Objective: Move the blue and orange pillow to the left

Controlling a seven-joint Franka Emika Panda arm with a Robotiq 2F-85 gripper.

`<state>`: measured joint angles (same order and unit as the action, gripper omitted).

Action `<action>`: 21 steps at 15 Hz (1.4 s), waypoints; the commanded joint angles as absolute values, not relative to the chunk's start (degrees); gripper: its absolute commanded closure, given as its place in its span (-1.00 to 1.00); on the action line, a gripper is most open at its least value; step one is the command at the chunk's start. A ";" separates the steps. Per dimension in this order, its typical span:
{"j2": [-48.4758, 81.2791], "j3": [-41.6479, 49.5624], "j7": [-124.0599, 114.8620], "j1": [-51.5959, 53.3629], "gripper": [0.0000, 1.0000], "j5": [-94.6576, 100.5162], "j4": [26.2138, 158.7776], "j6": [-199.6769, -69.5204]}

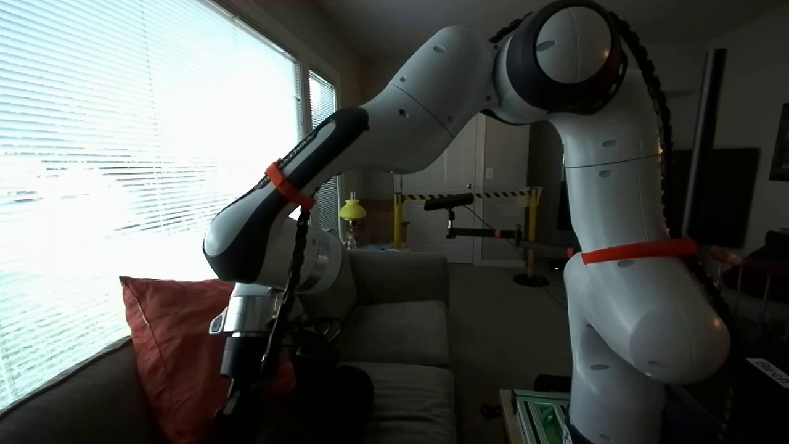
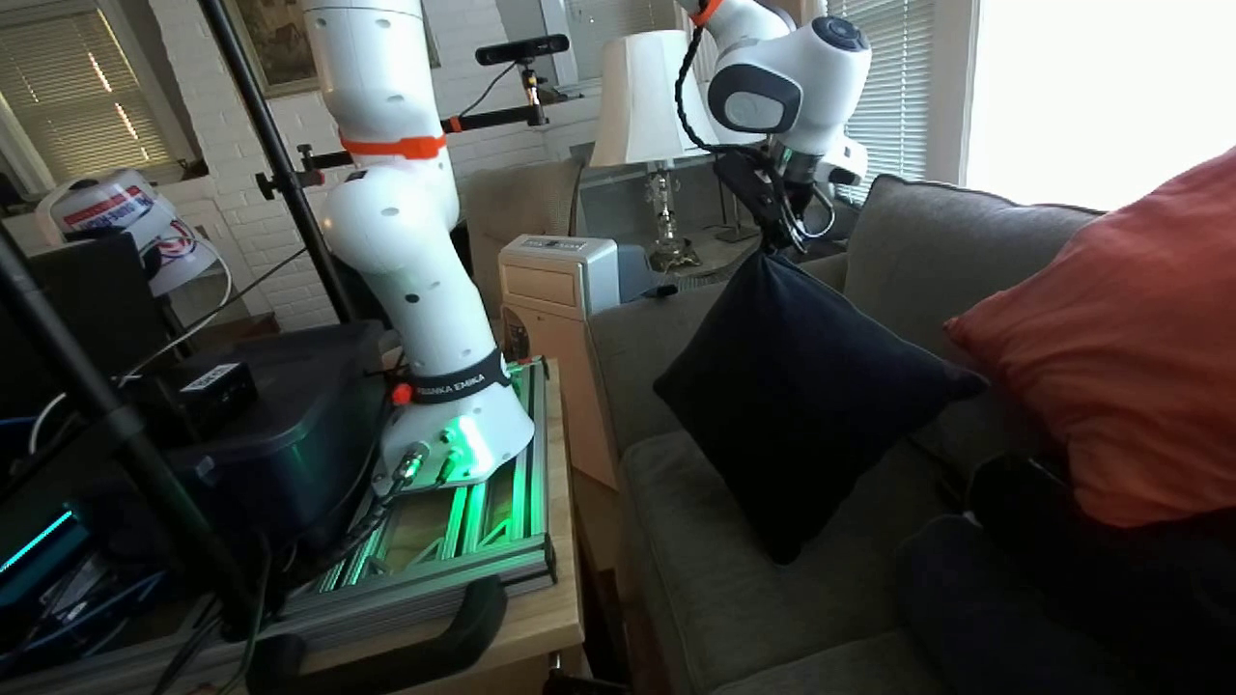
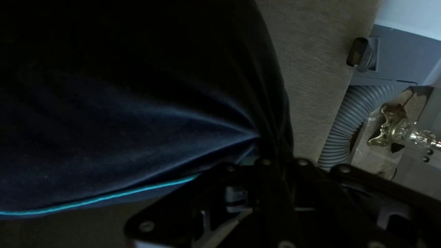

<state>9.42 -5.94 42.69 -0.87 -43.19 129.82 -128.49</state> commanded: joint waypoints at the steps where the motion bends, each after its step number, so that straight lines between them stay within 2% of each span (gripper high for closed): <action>1: 10.50 -8.01 47.46 1.09 0.97 -50.11 130.10 -134.96; 5: 12.99 -10.53 51.20 2.75 0.97 -55.61 129.06 -140.63; 16: 15.15 -13.77 56.51 6.65 0.97 -66.81 125.76 -142.85; 18: 16.26 -13.87 56.90 7.60 0.36 -67.76 125.41 -145.01; 21: 16.42 -13.96 57.23 8.61 -0.07 -69.31 124.84 -146.61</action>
<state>15.55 -13.73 55.67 7.44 -66.39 125.93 -144.21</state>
